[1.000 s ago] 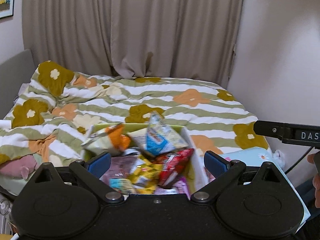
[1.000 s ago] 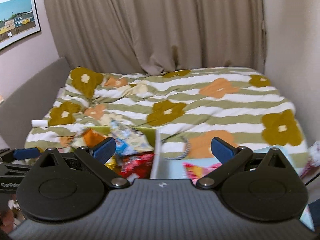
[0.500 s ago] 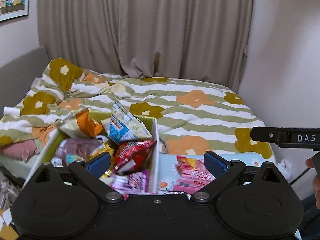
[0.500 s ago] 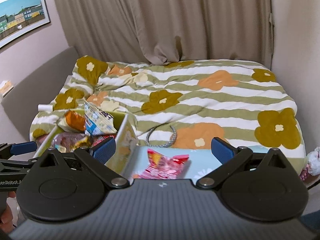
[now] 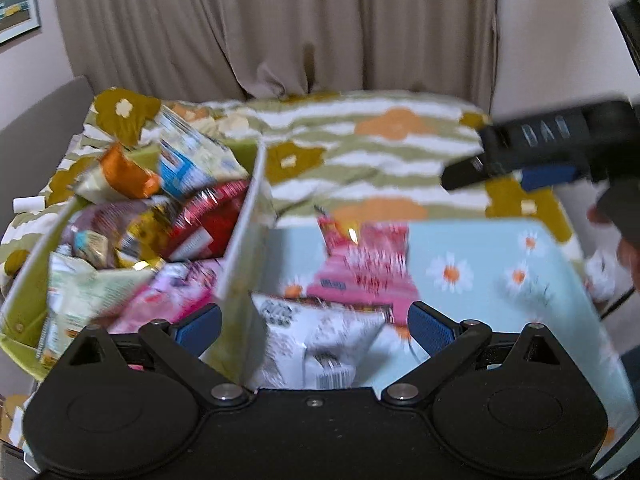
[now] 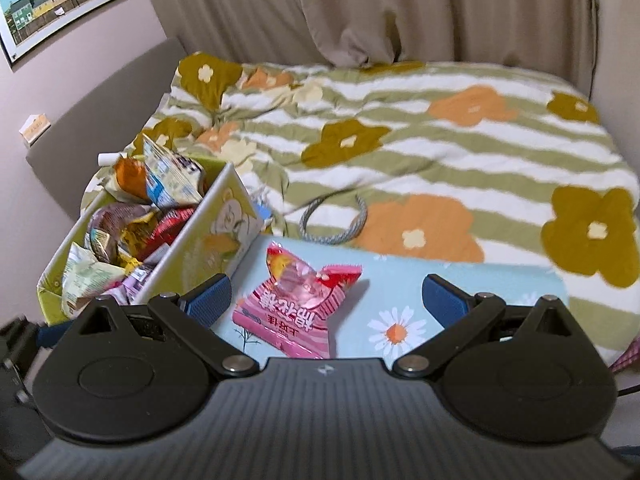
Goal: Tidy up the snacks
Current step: 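Move both tools back from the box toward the last snacks, then grasp a white TATRE chip bag with the left tool while the right tool grasps a pink bag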
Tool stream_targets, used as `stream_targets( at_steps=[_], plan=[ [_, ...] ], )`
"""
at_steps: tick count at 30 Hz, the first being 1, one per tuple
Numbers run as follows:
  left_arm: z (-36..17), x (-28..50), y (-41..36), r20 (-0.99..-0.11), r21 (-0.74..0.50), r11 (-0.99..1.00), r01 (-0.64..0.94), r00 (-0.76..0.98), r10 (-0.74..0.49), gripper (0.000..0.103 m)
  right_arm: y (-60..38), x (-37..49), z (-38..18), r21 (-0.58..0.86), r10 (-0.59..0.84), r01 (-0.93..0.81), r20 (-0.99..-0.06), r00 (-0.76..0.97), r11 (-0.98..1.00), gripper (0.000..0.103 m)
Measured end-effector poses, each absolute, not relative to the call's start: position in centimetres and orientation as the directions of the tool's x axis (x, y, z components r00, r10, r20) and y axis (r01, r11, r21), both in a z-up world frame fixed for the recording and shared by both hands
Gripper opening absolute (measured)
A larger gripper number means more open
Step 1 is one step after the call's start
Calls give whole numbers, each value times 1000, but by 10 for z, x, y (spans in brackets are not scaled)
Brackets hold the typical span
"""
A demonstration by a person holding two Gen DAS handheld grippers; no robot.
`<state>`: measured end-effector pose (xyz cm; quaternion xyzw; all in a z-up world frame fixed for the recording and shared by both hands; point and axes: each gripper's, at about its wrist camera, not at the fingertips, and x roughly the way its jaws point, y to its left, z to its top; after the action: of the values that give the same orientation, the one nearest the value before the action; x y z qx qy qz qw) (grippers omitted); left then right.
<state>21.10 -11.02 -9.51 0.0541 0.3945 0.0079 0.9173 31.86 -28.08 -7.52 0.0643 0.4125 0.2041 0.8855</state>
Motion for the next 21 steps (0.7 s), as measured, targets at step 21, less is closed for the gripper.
stream_targets(
  at_steps=[21],
  plan=[
    [-199, 278, -128, -857, 219, 975, 34, 484, 175, 80, -249, 381, -159, 461, 502, -202, -765, 402, 864, 103]
  ],
)
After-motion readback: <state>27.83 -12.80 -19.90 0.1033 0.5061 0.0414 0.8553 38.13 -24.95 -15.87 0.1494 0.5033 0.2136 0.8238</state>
